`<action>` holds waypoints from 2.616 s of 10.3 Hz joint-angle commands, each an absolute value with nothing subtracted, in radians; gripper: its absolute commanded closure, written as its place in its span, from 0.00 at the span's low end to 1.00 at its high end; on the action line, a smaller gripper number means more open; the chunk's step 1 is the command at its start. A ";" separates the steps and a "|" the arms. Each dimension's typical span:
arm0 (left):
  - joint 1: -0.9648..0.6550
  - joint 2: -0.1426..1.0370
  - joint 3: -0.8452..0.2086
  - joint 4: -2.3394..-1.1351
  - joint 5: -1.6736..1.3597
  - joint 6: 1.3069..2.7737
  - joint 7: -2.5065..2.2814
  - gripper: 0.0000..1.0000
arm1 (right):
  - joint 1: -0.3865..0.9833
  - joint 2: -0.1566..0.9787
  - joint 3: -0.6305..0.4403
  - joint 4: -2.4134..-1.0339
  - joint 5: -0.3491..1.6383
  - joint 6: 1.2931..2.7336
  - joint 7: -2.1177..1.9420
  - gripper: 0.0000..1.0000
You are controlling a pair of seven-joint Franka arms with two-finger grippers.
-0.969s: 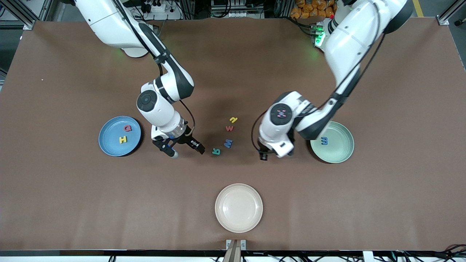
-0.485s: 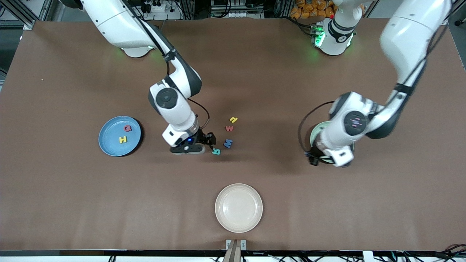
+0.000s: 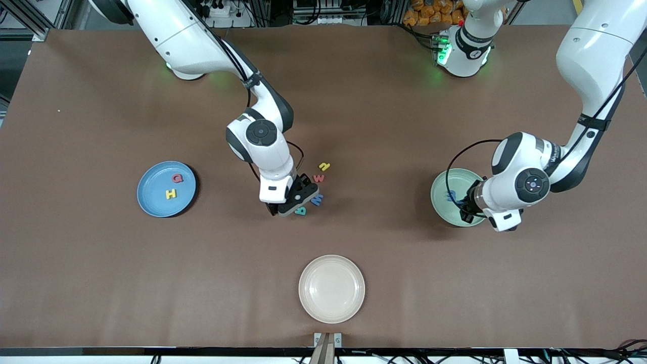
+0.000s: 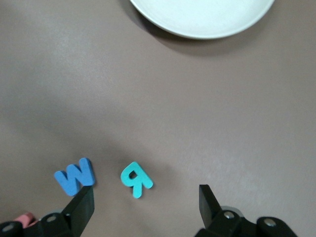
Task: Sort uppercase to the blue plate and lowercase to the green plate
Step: 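Place the G on the green plate while the right gripper grasps R, then lift the teal R with the right gripper and carry it to the blue plate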
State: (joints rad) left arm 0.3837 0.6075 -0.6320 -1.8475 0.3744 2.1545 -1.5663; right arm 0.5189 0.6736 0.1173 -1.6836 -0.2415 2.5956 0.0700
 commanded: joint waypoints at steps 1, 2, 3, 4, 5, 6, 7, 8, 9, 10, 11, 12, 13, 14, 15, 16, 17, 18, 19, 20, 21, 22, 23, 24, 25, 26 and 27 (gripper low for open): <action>0.390 0.571 -0.643 -1.871 0.362 2.135 -1.540 0.00 | 0.522 0.707 0.115 -1.647 -0.281 2.585 0.012 0.18; 0.388 0.571 -0.643 -1.870 0.362 2.135 -1.539 0.00 | 0.523 0.725 0.115 -1.649 -0.281 2.589 0.012 0.20; 0.388 0.571 -0.643 -1.867 0.362 2.135 -1.540 0.00 | 0.528 0.741 0.115 -1.646 -0.281 2.594 0.021 0.21; 0.388 0.571 -0.644 -1.865 0.362 2.135 -1.540 0.00 | 0.532 0.745 0.115 -1.646 -0.281 2.595 0.021 0.22; 0.390 0.571 -0.644 -1.864 0.362 2.135 -1.542 0.00 | 0.537 0.747 0.115 -1.647 -0.279 2.595 0.025 0.24; 0.390 0.571 -0.644 -1.861 0.362 2.135 -1.542 0.00 | 0.548 0.749 0.115 -1.647 -0.279 2.595 0.046 0.26; 0.390 0.571 -0.644 -1.861 0.361 2.135 -1.543 0.00 | 0.552 0.753 0.115 -1.646 -0.281 2.595 0.064 0.27; 0.390 0.571 -0.644 -1.859 0.359 2.135 -1.543 0.00 | 0.552 0.756 0.115 -1.644 -0.281 2.595 0.067 0.27; 0.391 0.571 -0.644 -1.859 0.357 2.135 -1.543 0.00 | 0.554 0.758 0.115 -1.644 -0.284 2.595 0.069 0.28; 0.391 0.571 -0.643 -1.858 0.357 2.135 -1.543 0.00 | 0.555 0.767 0.115 -1.644 -0.285 2.597 0.069 0.28; 0.391 0.572 -0.643 -1.859 0.357 2.137 -1.542 0.00 | 0.555 0.775 0.115 -1.644 -0.288 2.597 0.069 0.28; 0.393 0.572 -0.643 -1.858 0.357 2.137 -1.542 0.00 | 0.555 0.784 0.115 -1.643 -0.288 2.600 0.069 0.30; 0.393 0.572 -0.643 -1.858 0.356 2.137 -1.543 0.00 | 0.555 0.793 0.115 -1.634 -0.288 2.600 0.069 0.32; 0.394 0.572 -0.643 -1.858 0.357 2.137 -1.542 0.00 | 0.555 0.801 0.115 -1.626 -0.287 2.602 0.071 0.33; 0.394 0.574 -0.643 -1.858 0.357 2.137 -1.542 0.00 | 0.557 0.805 0.115 -1.615 -0.288 2.600 0.096 0.36; 0.394 0.572 -0.643 -1.858 0.357 2.137 -1.542 0.00 | 0.557 0.805 0.115 -1.614 -0.287 2.599 0.110 0.36; 0.394 0.574 -0.643 -1.858 0.357 2.137 -1.542 0.00 | 0.557 0.805 0.115 -1.608 -0.285 2.599 0.110 0.36; 0.394 0.574 -0.643 -1.858 0.356 2.137 -1.542 0.00 | 0.557 0.807 0.115 -1.608 -0.285 2.599 0.110 0.37; 0.394 0.572 -0.643 -1.858 0.356 2.137 -1.542 0.00 | 0.557 0.808 0.115 -1.606 -0.285 2.599 0.110 0.37; 0.394 0.572 -0.643 -1.858 0.356 2.137 -1.542 0.00 | 0.557 0.810 0.115 -1.605 -0.285 2.599 0.112 0.39; 0.394 0.572 -0.643 -1.858 0.356 2.137 -1.542 0.00 | 0.557 0.816 0.115 -1.598 -0.287 2.599 0.110 0.43; 0.394 0.572 -0.643 -1.858 0.357 2.137 -1.542 0.00 | 0.557 0.819 0.115 -1.595 -0.287 2.599 0.110 0.49; 0.393 0.572 -0.643 -1.858 0.356 2.137 -1.542 0.00 | 0.555 0.819 0.115 -1.595 -0.287 2.600 0.110 0.51; 0.393 0.572 -0.644 -1.858 0.356 2.137 -1.542 0.00 | 0.555 0.819 0.115 -1.595 -0.287 2.599 0.110 0.56; 0.393 0.572 -0.644 -1.858 0.356 2.137 -1.542 0.00 | 0.555 0.819 0.115 -1.595 -0.287 2.600 0.110 0.59; 0.393 0.572 -0.644 -1.858 0.356 2.137 -1.542 0.00 | 0.555 0.819 0.115 -1.595 -0.287 2.600 0.110 0.62; 0.393 0.571 -0.644 -1.858 0.356 2.137 -1.542 0.00 | 0.554 0.819 0.115 -1.595 -0.288 2.600 0.110 0.66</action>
